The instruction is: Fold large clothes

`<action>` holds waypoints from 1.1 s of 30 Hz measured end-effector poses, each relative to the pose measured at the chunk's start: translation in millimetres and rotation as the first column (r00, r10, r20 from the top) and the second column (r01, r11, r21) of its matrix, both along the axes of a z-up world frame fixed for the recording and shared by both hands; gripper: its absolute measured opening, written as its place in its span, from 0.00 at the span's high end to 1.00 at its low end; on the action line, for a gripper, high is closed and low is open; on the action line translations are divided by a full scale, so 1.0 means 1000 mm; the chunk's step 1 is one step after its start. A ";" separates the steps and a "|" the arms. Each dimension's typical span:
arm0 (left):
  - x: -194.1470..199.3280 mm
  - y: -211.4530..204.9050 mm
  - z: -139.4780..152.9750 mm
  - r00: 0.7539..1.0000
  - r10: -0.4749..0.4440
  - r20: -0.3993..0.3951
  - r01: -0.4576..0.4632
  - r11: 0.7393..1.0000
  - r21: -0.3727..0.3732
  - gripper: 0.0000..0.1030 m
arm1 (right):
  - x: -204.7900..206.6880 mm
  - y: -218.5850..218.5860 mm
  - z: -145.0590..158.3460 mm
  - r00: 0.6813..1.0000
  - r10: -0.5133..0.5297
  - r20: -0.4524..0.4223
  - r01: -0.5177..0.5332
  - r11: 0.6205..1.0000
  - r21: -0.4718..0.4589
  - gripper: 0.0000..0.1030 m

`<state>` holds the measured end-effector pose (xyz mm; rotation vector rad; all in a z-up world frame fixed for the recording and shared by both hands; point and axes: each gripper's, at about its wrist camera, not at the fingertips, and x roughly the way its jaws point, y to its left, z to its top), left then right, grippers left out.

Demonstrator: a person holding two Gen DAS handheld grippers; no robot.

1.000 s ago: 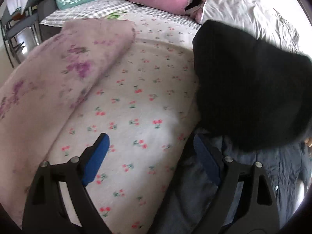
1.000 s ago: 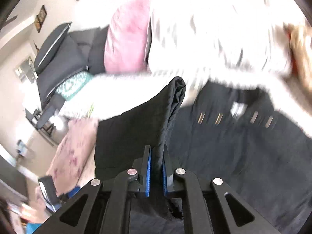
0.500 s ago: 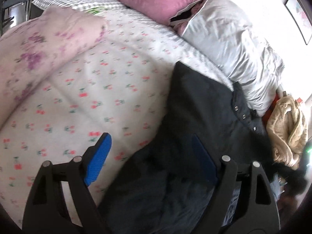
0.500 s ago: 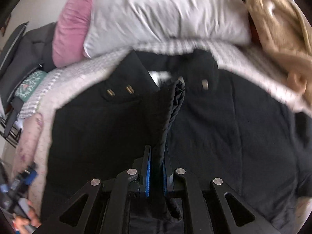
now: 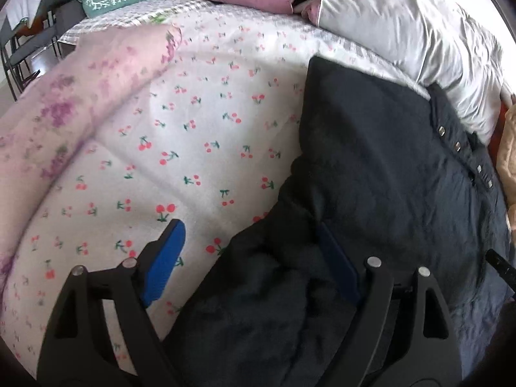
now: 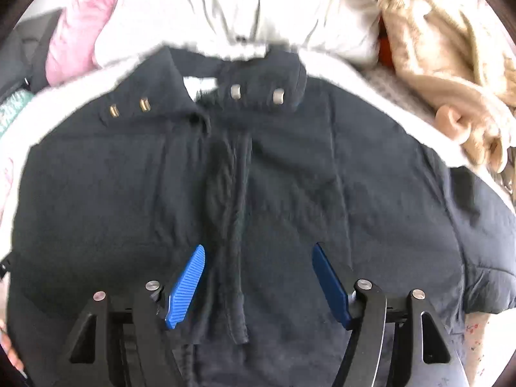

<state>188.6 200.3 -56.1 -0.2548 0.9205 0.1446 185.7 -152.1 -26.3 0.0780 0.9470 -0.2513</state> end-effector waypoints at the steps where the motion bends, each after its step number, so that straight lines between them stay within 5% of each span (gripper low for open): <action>1: -0.003 -0.001 0.005 1.000 0.002 0.023 -0.001 1.000 -0.008 0.18 | -0.002 0.005 0.009 0.999 0.012 0.036 -0.012 1.000 0.013 0.31; 6: -0.011 -0.038 0.024 0.986 -0.096 0.139 0.099 0.995 -0.016 0.18 | -0.001 0.049 0.015 0.989 0.118 0.090 -0.121 0.992 0.026 0.26; 11: -0.005 -0.069 -0.017 0.983 -0.183 -0.032 0.184 0.983 0.015 0.18 | 0.006 0.066 -0.036 0.980 0.195 -0.045 -0.194 0.981 0.013 0.26; 15: -0.015 -0.072 -0.016 0.980 -0.193 -0.039 0.193 0.981 -0.007 0.18 | -0.020 0.040 -0.043 0.981 0.192 -0.004 -0.191 0.980 0.061 0.25; 19: -0.035 -0.076 0.012 0.973 -0.231 -0.009 0.231 0.972 -0.048 0.15 | -0.064 0.008 -0.023 0.990 0.138 -0.011 -0.137 0.989 0.046 0.25; 26: -0.076 -0.099 0.059 0.951 -0.310 0.020 0.309 0.950 0.054 0.05 | -0.133 -0.088 0.029 0.998 -0.032 0.063 0.025 0.994 0.104 0.18; 33: -0.112 -0.120 0.068 0.924 -0.380 -0.031 0.382 0.922 0.062 0.01 | -0.202 -0.183 0.044 0.945 -0.310 0.104 0.271 0.920 0.282 0.13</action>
